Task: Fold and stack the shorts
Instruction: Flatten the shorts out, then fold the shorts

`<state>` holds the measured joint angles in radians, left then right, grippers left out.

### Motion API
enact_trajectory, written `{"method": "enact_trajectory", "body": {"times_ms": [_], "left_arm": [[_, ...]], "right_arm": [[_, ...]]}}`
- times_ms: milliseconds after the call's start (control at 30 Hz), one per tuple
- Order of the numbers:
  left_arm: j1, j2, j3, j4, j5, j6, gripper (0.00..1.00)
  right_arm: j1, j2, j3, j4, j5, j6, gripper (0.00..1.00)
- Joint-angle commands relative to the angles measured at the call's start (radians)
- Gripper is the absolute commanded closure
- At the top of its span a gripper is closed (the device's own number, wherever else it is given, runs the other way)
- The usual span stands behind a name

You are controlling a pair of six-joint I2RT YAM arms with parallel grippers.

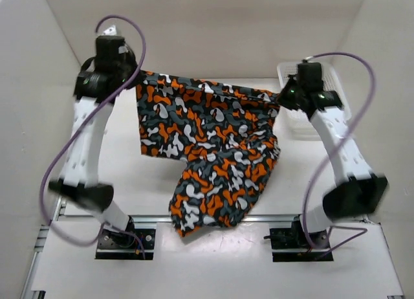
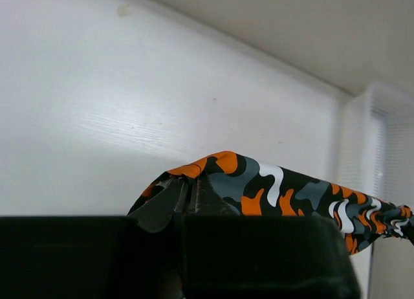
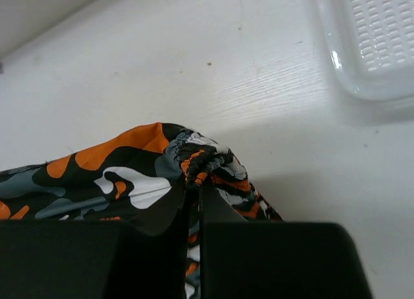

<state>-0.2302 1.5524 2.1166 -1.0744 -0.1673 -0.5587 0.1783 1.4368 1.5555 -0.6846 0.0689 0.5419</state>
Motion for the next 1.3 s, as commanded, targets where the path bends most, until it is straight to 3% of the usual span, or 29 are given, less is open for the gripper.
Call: {"method": "enact_trajectory", "body": {"times_ms": [0,133,300,467,800,933,1267], "left_arm": [[0.130,0.163,0.047,0.076,-0.109,0.028,0.90],[0.201,0.428,0.224,0.068,-0.012,-0.003,0.90],[0.273,0.603,0.387,0.045,0.060,-0.003,0.90],[0.328,0.630,0.398,0.068,0.103,0.019,0.90],[0.387,0.543,0.367,0.068,0.089,0.069,0.90],[0.420,0.543,0.420,0.068,0.115,0.069,0.90],[0.451,0.584,0.496,0.068,0.088,0.069,0.90]], "right_arm": [[-0.040,0.158,0.041,0.086,0.206,-0.082,0.99],[-0.040,0.397,0.219,0.108,0.158,-0.082,0.99],[-0.040,0.638,0.417,0.079,0.112,-0.082,0.99],[-0.040,0.714,0.523,0.060,0.074,-0.091,0.99],[-0.040,0.677,0.483,0.060,-0.053,-0.091,0.99],[-0.040,0.677,0.506,0.060,-0.155,-0.062,0.99],[-0.010,0.778,0.609,0.051,-0.219,-0.033,0.99]]}}
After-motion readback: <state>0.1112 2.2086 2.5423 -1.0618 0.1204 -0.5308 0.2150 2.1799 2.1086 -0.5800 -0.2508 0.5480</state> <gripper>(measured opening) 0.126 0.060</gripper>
